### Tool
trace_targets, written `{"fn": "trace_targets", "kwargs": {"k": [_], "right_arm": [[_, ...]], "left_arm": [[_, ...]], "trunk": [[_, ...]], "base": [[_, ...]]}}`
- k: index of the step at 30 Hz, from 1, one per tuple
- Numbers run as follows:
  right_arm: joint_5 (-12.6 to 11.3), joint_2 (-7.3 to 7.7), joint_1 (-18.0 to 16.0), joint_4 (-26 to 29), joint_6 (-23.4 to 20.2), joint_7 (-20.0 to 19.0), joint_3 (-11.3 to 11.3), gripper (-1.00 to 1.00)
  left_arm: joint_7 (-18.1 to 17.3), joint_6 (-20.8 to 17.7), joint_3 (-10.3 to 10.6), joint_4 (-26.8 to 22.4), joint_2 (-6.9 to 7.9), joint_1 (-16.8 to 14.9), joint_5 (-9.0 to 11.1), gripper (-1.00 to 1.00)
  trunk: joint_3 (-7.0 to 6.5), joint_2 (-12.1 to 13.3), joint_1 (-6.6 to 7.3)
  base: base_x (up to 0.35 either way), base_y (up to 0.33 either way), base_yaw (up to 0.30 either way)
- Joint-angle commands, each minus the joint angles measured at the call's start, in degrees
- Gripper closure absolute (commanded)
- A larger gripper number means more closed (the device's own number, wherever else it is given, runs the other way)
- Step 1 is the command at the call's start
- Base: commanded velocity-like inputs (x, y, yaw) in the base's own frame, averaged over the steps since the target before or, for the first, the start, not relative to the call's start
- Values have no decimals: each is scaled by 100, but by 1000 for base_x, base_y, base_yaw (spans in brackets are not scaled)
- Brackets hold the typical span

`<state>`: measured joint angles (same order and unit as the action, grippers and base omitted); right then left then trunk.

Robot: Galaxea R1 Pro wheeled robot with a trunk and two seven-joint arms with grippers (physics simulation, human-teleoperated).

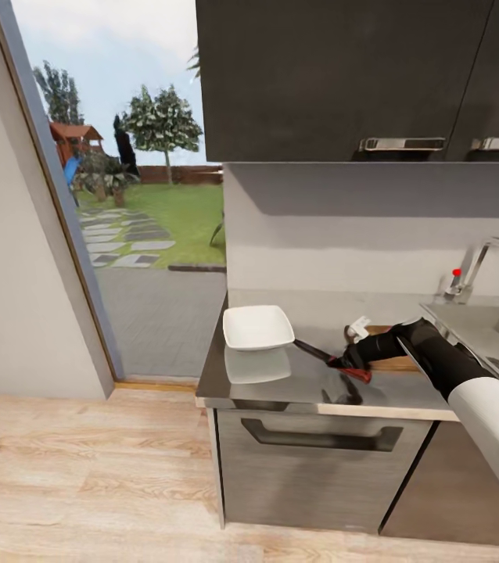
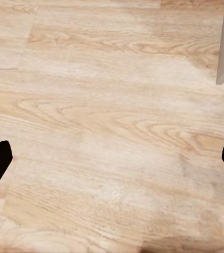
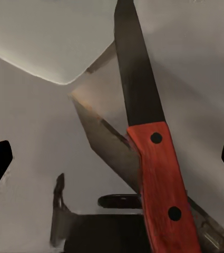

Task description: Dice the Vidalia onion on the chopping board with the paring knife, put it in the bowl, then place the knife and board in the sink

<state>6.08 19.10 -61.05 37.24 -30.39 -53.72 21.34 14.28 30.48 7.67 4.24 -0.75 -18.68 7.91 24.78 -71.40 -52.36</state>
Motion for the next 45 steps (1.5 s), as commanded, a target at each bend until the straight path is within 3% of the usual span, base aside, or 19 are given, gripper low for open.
{"fn": "trace_targets", "kwargs": {"k": [1, 11, 25, 35, 45], "right_arm": [[37, 6, -4, 5, 16, -137, 3, -100], [42, 5, -4, -14, 94, -329, -5, -100], [42, 225, -4, -68, 106, -337, 1, -100], [34, 227, -4, -307, 461, -341, -4, -100], [35, 226, -4, -322, 490, -341, 1, -100]], "left_arm": [[5, 37, 51, 24, -4, -12, 53, -100], [9, 36, 51, 24, -4, -12, 53, -100], [13, 34, 51, 24, -13, -11, 53, -100], [14, 36, 51, 24, -13, -13, 53, -100], [14, 35, 51, 24, -13, -10, 53, -100]], "trunk": [[11, -4, 0], [44, -4, 0], [65, -4, 0], [73, -4, 0], [105, -4, 0]], "base": [[0, 0, 0], [0, 0, 0], [0, 0, 0], [0, 0, 0], [10, 0, 0]]}}
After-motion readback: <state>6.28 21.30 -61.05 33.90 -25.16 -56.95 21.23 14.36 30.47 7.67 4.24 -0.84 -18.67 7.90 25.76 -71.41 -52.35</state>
